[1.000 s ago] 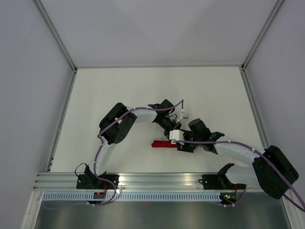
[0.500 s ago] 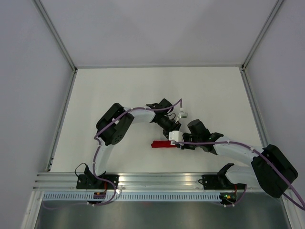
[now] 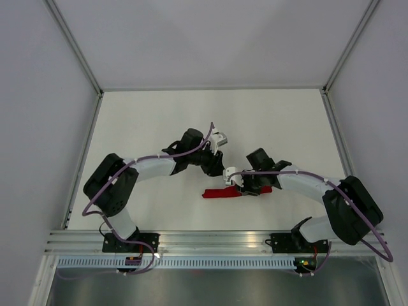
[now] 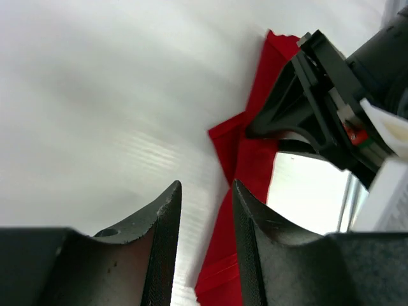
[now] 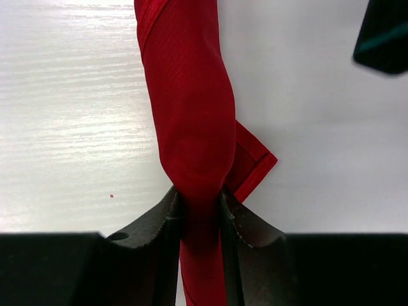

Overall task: Fold the napkin, place the utensils inside, and roll it up
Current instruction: Roll the napkin with the utensil

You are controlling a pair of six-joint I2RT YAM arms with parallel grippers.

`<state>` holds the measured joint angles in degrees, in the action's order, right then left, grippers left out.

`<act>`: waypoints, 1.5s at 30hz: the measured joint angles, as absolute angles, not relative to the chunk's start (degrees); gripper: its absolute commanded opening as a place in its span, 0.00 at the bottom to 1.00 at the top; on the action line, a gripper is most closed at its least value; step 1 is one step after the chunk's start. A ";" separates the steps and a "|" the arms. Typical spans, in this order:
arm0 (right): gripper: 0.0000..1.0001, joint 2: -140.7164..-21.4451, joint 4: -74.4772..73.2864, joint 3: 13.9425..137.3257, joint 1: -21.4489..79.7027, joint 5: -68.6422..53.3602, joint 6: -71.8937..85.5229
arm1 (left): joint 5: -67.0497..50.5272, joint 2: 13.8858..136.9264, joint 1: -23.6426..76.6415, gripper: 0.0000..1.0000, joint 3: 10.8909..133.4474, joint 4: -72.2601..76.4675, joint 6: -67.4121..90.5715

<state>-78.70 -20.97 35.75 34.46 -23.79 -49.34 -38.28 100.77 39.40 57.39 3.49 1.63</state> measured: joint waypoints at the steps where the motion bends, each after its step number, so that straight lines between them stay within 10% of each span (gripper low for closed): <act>1: 0.22 -79.88 -22.65 37.15 33.80 -24.67 -49.84 | -35.92 98.72 39.44 0.42 54.57 6.66 2.28; 17: 0.21 -101.12 -45.65 58.70 25.39 -35.40 -56.05 | 0.71 77.12 54.85 0.48 27.35 36.32 0.67; 35: 0.21 -108.68 -54.50 66.57 23.77 -37.91 -56.82 | 11.86 99.61 70.98 0.62 40.42 31.31 -27.00; 45: 0.22 -109.14 -54.96 66.96 23.49 -38.28 -56.84 | 10.79 105.41 69.10 0.37 44.45 30.09 -30.35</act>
